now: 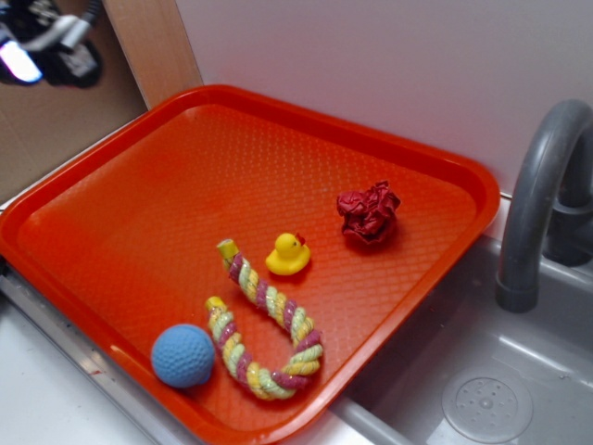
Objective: Grab the yellow duck.
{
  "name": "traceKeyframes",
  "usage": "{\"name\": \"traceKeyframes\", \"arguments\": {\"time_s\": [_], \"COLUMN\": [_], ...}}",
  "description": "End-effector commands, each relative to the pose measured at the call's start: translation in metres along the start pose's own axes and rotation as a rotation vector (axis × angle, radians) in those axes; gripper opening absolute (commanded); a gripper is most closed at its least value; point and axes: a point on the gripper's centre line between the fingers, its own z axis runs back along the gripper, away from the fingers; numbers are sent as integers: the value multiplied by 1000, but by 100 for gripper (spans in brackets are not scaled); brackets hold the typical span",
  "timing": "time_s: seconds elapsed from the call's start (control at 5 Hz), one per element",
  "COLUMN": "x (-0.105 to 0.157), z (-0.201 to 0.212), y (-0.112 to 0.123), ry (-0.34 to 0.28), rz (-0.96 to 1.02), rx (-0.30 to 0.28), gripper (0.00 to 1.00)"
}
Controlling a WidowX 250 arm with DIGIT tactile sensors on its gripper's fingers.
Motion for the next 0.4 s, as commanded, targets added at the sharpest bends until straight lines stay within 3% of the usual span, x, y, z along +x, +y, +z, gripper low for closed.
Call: {"name": "traceKeyframes", "arguments": {"time_s": [0.0, 0.2], "x": [4, 11], "z": [-22, -35], "y": [-46, -55], "ry": [-11, -13], "rz": [29, 80], "rx": [50, 58], "gripper": [100, 100]}}
